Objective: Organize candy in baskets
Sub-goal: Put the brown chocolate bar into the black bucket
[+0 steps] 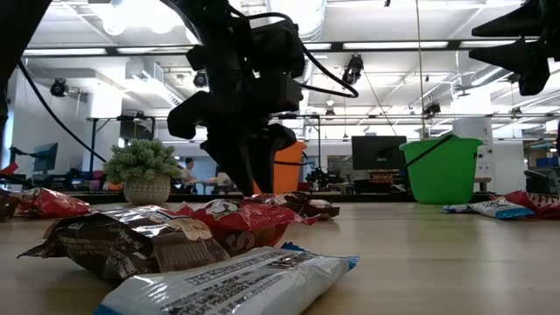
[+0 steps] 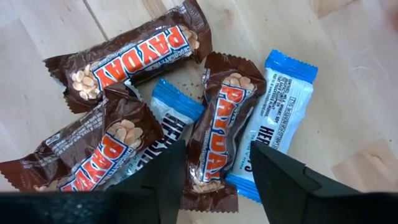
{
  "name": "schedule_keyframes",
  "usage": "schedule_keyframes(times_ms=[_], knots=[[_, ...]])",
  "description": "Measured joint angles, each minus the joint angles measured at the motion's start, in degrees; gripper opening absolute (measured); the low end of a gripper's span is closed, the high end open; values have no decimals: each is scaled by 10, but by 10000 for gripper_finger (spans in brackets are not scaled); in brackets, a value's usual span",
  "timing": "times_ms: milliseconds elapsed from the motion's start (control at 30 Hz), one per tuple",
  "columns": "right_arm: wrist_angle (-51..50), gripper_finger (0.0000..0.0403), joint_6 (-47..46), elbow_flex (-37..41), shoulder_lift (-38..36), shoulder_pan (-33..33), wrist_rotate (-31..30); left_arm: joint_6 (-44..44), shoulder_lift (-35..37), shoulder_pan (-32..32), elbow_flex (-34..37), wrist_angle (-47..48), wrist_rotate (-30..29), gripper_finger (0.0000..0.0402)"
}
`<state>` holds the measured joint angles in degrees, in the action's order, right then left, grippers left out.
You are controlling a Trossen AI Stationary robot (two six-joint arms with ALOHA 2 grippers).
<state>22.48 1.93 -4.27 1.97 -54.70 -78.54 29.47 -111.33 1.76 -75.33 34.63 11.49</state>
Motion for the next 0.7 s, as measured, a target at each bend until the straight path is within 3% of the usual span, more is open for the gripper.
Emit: schedule_keyframes(times_ms=[300,433,700], knots=[[0,176,0,0,0,0,0,-16,0,0,1,-1,-8,155],[0,176,0,0,0,0,0,-21,0,2,1,-2,-37,171],[0,176,0,0,0,0,0,-32,0,3,1,-4,-40,217]])
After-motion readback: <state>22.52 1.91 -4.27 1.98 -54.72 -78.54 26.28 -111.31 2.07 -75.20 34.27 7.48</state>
